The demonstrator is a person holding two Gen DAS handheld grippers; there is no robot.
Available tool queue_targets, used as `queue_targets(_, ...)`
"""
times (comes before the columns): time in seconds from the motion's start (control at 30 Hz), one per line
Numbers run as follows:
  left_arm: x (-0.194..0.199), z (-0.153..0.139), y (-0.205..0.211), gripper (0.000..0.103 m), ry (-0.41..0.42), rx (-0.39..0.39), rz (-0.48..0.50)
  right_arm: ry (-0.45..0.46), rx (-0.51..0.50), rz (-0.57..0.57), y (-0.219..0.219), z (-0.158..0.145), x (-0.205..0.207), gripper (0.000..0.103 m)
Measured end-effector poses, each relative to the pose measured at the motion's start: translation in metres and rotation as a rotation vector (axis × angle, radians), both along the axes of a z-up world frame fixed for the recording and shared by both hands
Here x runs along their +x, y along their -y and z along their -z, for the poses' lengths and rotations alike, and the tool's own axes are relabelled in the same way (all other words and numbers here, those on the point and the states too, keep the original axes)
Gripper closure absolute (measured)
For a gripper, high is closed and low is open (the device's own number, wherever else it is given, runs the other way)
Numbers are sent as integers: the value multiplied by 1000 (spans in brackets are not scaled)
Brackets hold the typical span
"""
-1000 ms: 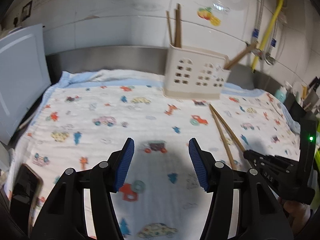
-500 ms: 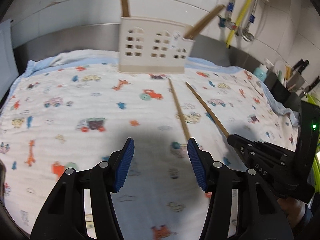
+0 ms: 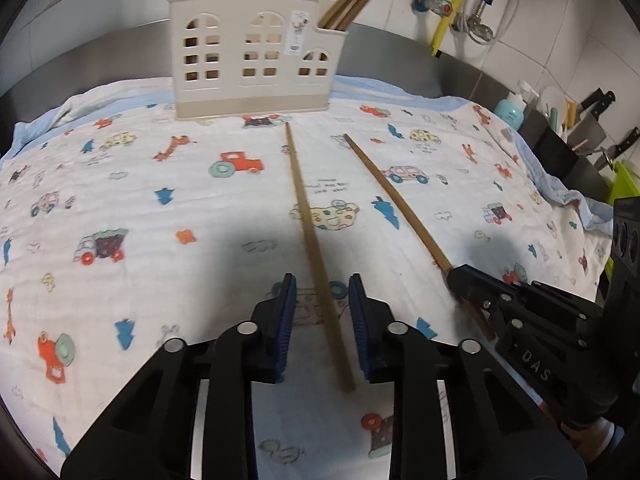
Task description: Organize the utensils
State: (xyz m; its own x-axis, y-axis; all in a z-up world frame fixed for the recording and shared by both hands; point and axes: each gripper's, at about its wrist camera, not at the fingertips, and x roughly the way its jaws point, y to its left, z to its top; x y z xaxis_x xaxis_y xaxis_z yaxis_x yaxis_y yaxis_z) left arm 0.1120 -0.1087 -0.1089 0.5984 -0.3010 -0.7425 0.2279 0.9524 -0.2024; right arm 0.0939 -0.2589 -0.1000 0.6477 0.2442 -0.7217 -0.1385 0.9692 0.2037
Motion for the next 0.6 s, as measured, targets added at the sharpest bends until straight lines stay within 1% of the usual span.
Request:
queue_targets(0.1,6,4,7,80,-10,13,1,0,-1,-3,0,1,0,96)
queue_targets(0.13,8,5,8,82,-15,15,-6,0,1,-3,1,0,0,96)
queue_targets(0.23,12,9,8,83,-36,11,-11,0,2,-5,1,1,-1,96)
queue_targets(0.47,11,11,9,83,-29,11,-22,6,-13,-13,-1,1,-4,96)
queue_targets(0.57,12,12,13,84,-20,37,-20,10,-20,-17,-2,1,-5,96)
queue_targets(0.6,12,12,13,87,-17,48,-22,11,-24,-20,-2,1,-5,96)
